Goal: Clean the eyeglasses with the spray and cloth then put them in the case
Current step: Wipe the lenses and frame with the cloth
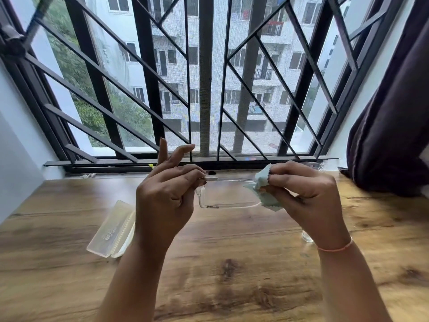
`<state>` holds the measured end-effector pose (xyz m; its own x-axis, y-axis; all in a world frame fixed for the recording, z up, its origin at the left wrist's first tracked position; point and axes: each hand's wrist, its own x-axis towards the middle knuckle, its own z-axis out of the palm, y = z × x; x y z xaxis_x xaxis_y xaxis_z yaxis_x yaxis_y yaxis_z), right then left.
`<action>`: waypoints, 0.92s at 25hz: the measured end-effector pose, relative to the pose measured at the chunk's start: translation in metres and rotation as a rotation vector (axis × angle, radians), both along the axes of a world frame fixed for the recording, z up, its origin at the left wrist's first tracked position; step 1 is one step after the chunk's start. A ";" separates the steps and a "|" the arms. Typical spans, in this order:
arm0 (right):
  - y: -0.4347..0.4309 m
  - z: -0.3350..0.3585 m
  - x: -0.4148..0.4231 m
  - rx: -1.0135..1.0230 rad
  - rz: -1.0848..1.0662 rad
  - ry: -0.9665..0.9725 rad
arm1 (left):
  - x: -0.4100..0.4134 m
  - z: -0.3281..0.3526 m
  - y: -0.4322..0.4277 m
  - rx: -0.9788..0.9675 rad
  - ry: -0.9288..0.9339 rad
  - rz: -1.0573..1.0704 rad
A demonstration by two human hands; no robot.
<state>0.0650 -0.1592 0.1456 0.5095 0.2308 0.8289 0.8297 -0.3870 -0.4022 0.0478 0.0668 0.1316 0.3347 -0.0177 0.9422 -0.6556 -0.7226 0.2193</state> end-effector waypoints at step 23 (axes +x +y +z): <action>-0.001 -0.008 0.008 0.655 -0.033 0.517 | 0.000 -0.020 0.002 -0.287 0.649 -0.346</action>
